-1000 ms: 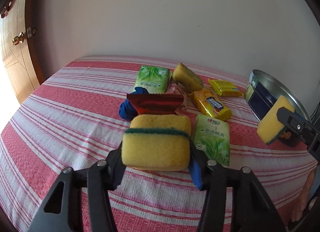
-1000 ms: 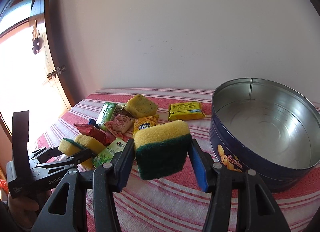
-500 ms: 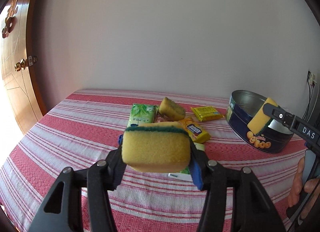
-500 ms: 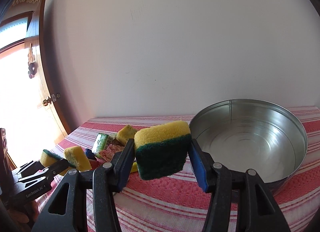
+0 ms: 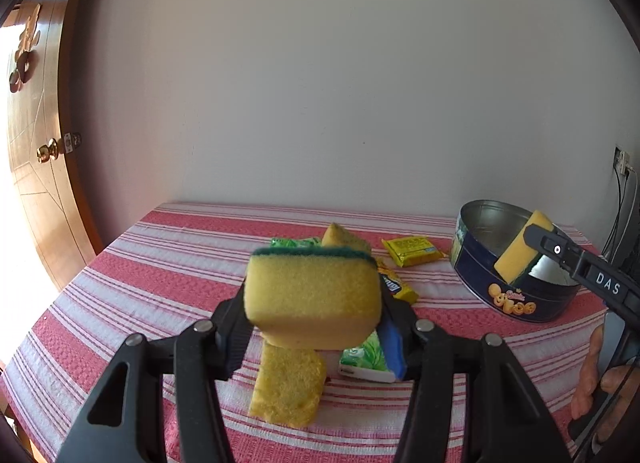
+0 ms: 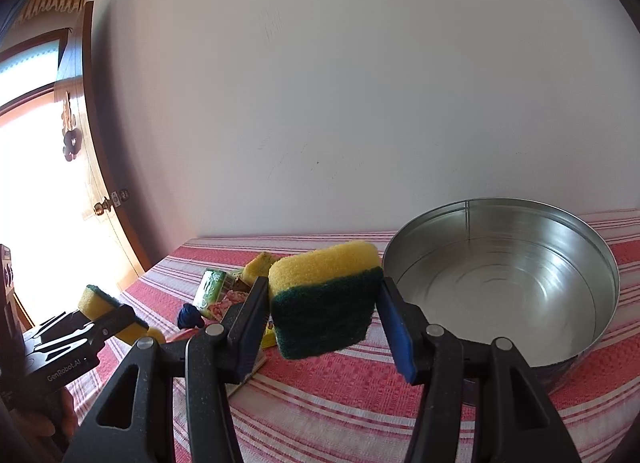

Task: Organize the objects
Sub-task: 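Carry both sponges over the cookie tin and open both grippers to drop them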

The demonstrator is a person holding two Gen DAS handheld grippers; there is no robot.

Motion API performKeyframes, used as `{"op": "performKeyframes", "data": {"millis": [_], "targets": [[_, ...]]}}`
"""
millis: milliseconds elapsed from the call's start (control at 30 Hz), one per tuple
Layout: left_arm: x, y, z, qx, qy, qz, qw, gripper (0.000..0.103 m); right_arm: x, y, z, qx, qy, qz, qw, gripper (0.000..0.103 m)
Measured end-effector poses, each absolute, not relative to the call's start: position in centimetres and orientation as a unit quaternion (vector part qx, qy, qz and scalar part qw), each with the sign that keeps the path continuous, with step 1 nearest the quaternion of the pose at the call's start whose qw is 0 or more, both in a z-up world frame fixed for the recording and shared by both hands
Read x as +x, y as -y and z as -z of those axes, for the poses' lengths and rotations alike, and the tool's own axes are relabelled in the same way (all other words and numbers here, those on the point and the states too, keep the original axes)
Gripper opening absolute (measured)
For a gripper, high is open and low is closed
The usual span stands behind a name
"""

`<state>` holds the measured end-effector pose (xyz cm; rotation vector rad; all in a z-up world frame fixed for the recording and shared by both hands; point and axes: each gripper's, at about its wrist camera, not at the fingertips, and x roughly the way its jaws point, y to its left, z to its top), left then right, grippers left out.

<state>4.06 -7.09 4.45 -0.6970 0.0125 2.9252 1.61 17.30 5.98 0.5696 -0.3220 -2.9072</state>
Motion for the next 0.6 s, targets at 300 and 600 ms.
{"op": "performKeyframes", "data": {"millis": [300,600], "targets": [[3.2,3.4,-6.3,-0.213,-0.017,-0.971,0.106,0.054,2.5,-21.9,-7.2,0.162,0.107,0.980,0.030,0.056],[-0.2,-5.4,-5.4,-0.228,-0.009,-0.955,0.189,0.054,1.6,-29.2,-6.5,0.169,0.082,0.981,-0.051,0.056]]}}
